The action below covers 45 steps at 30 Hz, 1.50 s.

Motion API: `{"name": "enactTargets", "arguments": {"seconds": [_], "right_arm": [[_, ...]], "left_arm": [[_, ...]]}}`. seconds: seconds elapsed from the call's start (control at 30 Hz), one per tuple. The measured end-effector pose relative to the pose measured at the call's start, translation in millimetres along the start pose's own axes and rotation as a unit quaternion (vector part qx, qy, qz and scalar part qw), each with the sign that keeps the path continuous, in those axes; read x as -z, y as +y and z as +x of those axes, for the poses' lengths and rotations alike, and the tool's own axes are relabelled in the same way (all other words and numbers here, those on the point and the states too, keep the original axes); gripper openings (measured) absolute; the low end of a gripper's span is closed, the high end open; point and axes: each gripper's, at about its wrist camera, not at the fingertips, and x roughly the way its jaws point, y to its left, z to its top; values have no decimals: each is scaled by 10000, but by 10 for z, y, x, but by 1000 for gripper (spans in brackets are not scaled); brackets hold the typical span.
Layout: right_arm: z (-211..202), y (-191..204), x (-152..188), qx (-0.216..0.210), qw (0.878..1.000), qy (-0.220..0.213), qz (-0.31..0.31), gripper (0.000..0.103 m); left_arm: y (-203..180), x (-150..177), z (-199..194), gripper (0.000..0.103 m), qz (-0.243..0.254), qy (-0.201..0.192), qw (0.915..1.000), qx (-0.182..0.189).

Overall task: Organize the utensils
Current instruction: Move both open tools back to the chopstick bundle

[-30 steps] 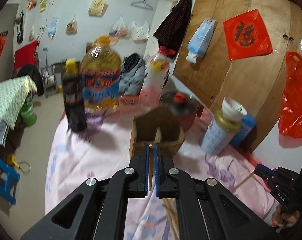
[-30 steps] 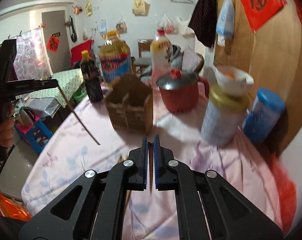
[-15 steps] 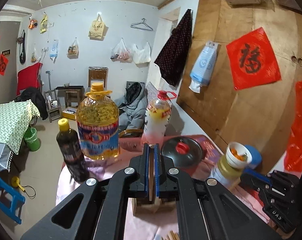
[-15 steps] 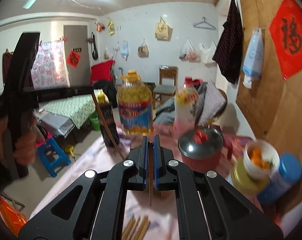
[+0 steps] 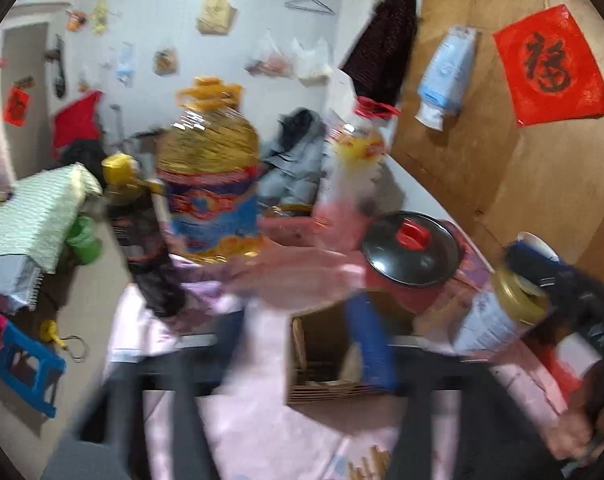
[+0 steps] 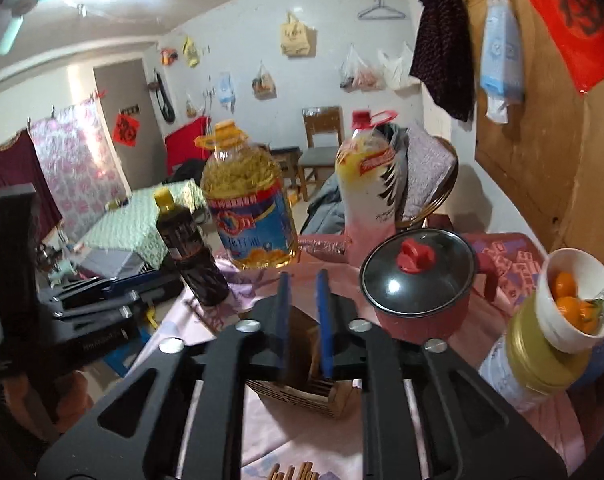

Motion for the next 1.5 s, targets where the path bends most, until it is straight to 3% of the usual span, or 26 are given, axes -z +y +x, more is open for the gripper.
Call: {"name": "enactTargets", "arguments": {"seconds": [0.1,0.23,0.33,0.53,0.63,0.77,0.93,1.1,1.37,1.5], "right_arm": [[-336,-27,52,69,9997,-237,28,34],[-619,-40,372,285,9994,-147,109,44],[-754,-29,777,575,9982,119,157,55],[-974,-56,1694,945,9915,739,497,66],[-1054,-11,2201,1040,9855,1196,597,67],[-1129,146,2824,1148,9760,1801,424,66],[-1151,263,3173,946,9727,2089,353,65],[-1058,408,3343,1006,9701,2209,0,65],[-936,536,3567,934,9651,2434,-261,42],[-872,518,3538,831,9674,2389,-126,39]], "left_arm": [[110,22,-209,70,-5,-186,9998,-25],[359,206,-396,75,-363,-172,9992,-27],[512,486,-459,79,-489,22,9988,-80],[811,1344,-503,82,-662,755,9940,-425],[988,1900,-562,82,-968,1237,9867,-418],[1041,2521,-667,82,-919,1795,9783,-474],[946,2986,-747,82,-949,2286,9685,-278],[798,3052,-797,82,-579,2413,9686,-178],[896,3031,-886,82,-613,2341,9699,-256],[940,3002,-908,82,-632,2293,9708,-315]]}}
